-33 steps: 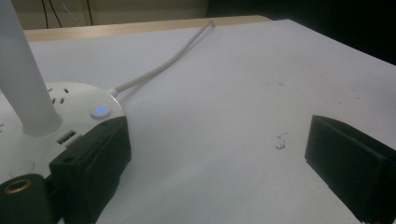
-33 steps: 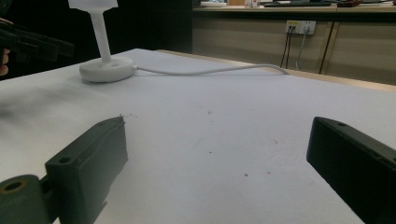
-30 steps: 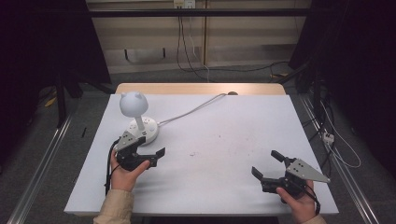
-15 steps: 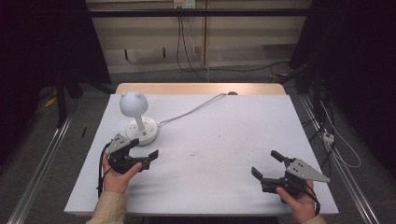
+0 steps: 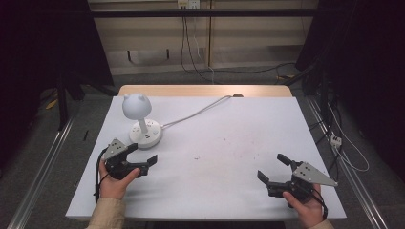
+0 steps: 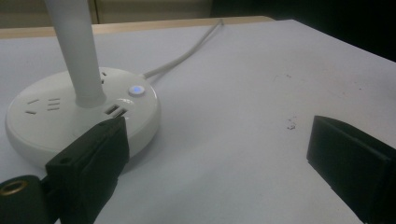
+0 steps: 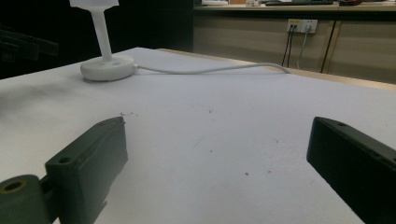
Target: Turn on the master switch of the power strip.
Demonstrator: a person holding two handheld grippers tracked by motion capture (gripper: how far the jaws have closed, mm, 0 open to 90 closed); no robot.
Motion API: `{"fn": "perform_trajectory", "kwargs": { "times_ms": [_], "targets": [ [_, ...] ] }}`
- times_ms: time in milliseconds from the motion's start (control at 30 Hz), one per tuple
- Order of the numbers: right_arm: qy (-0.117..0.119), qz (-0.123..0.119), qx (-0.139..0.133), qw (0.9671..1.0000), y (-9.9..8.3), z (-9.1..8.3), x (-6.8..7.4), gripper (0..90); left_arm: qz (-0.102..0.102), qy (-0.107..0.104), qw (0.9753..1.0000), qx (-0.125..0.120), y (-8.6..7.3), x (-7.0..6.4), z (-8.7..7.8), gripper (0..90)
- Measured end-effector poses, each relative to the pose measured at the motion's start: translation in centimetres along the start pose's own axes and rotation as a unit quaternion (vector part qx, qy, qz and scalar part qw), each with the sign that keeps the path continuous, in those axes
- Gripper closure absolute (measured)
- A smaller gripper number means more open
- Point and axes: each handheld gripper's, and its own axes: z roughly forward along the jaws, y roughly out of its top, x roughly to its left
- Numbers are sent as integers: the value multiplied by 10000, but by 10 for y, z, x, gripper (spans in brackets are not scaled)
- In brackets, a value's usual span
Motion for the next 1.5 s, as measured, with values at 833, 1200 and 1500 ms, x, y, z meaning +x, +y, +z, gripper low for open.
{"fn": "perform_trajectory", "kwargs": {
  "times_ms": [833,1200,1500],
  "targets": [
    [14,-13,8,10000,0,1,0,48,17,83,10000,10,-11,13,-19,55],
    [30,-6,17,10000,0,1,0,48,18,137,9999,40,-15,16,-23,55],
    [41,0,17,10000,0,1,0,48,15,182,9998,90,-20,19,-28,55]
  ]
}}
